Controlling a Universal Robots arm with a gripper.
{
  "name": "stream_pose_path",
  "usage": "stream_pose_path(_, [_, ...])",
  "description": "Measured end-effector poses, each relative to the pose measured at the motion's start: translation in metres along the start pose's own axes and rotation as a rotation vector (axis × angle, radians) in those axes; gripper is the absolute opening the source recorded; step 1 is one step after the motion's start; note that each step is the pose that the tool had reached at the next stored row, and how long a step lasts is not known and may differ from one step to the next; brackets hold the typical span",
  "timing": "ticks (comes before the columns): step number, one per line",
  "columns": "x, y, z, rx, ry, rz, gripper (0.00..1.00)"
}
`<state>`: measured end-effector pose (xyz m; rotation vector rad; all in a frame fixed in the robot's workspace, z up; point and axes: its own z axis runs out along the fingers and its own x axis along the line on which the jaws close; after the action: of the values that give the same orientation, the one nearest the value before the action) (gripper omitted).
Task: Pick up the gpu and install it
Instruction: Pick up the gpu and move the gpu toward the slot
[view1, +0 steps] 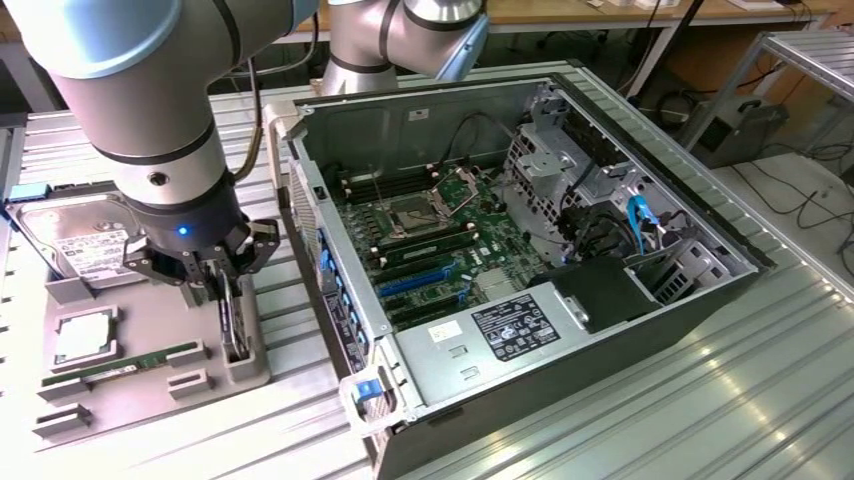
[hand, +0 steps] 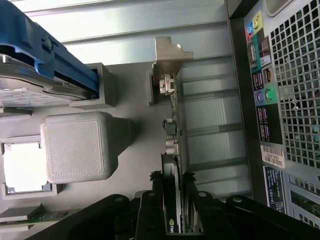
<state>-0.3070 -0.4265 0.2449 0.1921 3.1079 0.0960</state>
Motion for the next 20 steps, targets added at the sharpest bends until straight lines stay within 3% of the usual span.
stream_pose_path(7, [-0.0002, 0.0000, 0.0002, -0.0024, 0.0061, -0.099, 0.27])
stream_pose_path(20, [-0.0007, -0.0002, -0.0002, -0.0028, 0.0072, -0.117, 0.26])
